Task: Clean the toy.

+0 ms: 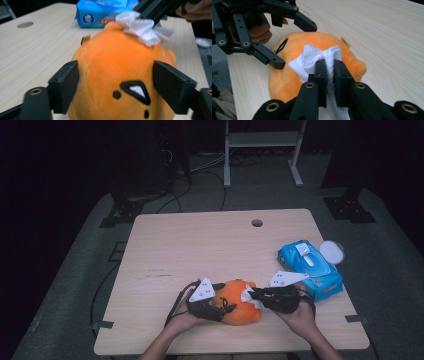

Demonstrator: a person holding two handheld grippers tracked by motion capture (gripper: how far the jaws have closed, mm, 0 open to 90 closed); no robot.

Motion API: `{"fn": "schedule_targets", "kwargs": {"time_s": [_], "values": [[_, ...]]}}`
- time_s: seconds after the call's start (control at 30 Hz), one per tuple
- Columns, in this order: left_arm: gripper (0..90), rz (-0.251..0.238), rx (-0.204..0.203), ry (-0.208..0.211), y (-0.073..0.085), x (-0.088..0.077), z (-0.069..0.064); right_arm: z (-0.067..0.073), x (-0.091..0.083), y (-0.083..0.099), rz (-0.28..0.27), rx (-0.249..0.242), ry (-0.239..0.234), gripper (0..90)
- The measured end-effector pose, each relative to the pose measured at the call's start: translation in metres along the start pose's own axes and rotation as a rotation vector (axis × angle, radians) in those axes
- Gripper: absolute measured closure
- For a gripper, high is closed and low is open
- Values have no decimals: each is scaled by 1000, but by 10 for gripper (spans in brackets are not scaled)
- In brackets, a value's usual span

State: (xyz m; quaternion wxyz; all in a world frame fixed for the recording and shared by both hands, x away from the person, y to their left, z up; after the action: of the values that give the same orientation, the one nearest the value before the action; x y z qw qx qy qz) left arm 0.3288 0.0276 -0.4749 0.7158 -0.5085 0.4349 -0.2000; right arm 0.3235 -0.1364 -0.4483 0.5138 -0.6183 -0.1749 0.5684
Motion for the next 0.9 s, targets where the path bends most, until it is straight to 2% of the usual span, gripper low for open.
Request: {"fn": "schedule_targets", "kwargs": {"time_s": [0.1, 0.17, 0.23, 0.3, 0.37, 0.4, 0.47, 0.53, 0.6, 0.67, 0.7, 0.77, 0.87, 0.9], "values": [[272, 10, 5, -4, 2, 0, 2, -8, -3, 3, -5, 29, -3, 814], [272, 15, -9, -6, 4, -1, 4, -17, -6, 9, 9, 41, 27, 814], [273, 15, -18, -7, 6, -2, 6, -24, -7, 15, 12, 77, 26, 815], [272, 16, -29, -6, 7, -2, 7, -26, -7, 18, 20, 88, 27, 815], [273, 17, -34, -15, 8, -2, 9, -22, -6, 16, 12, 88, 12, 818], [273, 20, -33, -17, 9, -2, 9, -17, -5, 12, 11, 62, 14, 817], [272, 15, -50, -19, 10, -2, 11, -9, -4, 8, 3, 48, 1, 817], [272, 15, -63, -22, 10, -1, 11, 2, -4, 2, -17, 32, -37, 817], [272, 15, -51, -26, 9, 1, 10, 12, -1, -1, -17, 19, -76, 817], [272, 17, -47, -28, 9, 0, 9, 17, 4, -1, 8, -17, -62, 815], [272, 15, -49, -28, 9, 0, 9, 17, 4, 0, 12, -18, -61, 815], [272, 14, -52, -28, 9, 0, 9, 12, 2, 0, 6, 1, -65, 814], [272, 13, -54, -27, 9, 1, 8, -7, -2, 8, 17, 24, -11, 814], [272, 12, -55, -26, 9, 1, 8, -11, -3, 10, 16, 40, -6, 814]]}}
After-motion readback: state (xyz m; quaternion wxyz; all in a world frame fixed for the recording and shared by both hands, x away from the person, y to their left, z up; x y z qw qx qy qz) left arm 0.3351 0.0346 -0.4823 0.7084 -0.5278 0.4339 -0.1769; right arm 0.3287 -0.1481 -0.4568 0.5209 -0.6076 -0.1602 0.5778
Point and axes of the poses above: each handheld gripper's, and its own axes: x roughly forward along the jaws, y roughly out of its underside, z roughly to its left, the point moved 7 cm from there along x, roughly forward along the jaws, and after that the axes turned 11 degrees about -y, right-handed, at the moved point
